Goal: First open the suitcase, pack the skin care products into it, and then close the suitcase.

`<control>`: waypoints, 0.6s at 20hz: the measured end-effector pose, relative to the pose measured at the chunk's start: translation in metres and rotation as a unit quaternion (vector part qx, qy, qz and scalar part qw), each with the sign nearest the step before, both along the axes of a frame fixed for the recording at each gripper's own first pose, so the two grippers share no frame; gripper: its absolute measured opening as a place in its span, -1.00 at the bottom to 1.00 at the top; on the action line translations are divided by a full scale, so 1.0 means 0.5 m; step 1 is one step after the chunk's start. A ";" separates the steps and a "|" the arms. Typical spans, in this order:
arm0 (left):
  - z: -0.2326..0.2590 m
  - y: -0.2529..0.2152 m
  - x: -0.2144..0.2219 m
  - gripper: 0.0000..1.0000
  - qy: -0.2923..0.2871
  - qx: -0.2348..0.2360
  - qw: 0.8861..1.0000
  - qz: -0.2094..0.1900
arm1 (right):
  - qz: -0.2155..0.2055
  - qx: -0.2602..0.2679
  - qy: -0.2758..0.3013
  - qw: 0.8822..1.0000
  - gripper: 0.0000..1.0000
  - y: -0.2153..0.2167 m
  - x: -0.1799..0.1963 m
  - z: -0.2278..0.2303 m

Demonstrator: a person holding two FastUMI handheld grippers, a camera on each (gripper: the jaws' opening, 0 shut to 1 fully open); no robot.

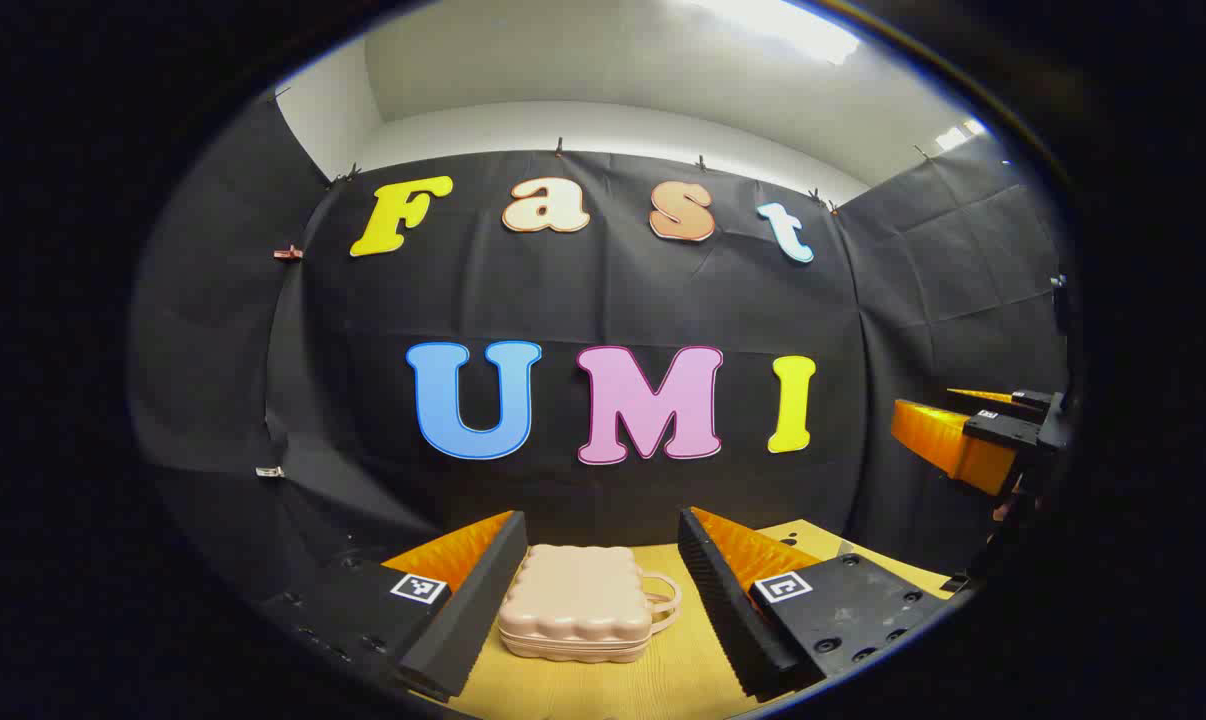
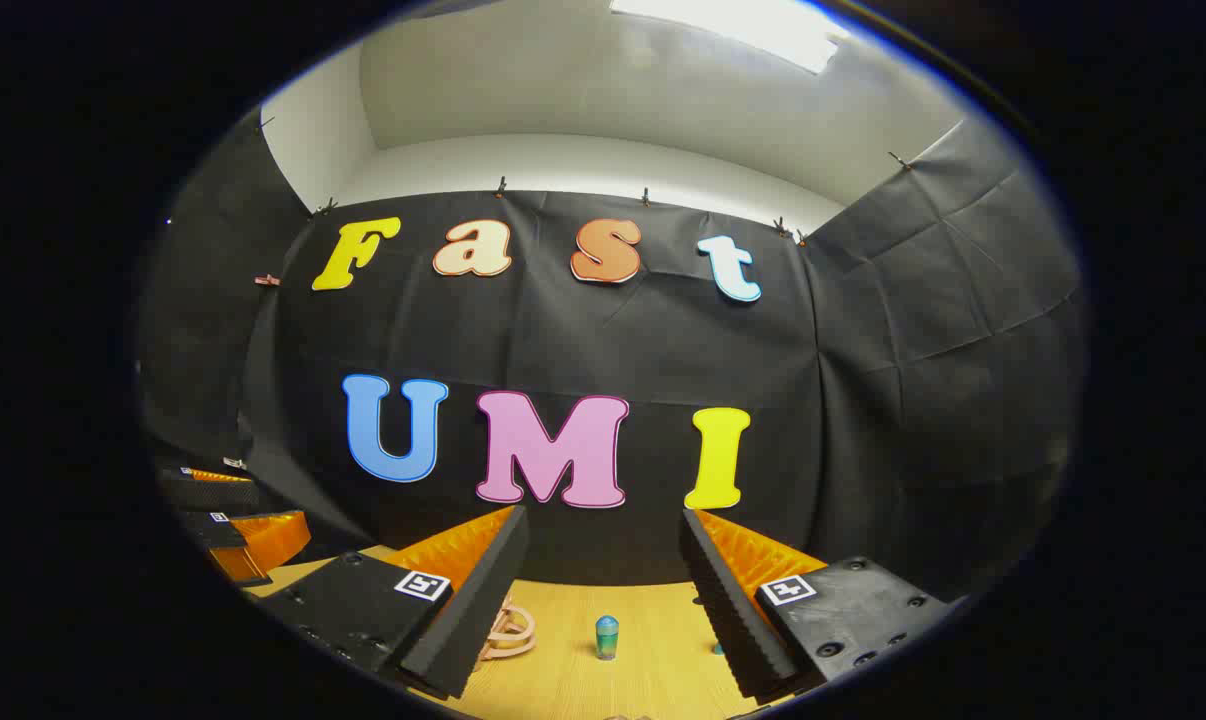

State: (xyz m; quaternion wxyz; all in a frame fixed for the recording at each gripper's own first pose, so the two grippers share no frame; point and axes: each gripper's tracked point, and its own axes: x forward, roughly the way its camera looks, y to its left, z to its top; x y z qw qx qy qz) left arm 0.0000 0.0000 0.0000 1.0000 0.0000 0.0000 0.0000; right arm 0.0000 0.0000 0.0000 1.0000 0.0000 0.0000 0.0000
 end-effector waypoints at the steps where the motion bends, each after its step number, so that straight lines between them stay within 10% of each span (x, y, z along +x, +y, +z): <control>1: -0.002 0.000 -0.004 0.92 -0.001 0.000 1.000 -0.002 | -0.003 0.000 0.001 1.000 0.90 -0.003 -0.003 0.001; 12: -0.012 -0.022 0.008 0.92 0.003 0.003 1.000 -0.028 | -0.026 -0.004 0.000 1.000 0.89 -0.021 -0.020 0.001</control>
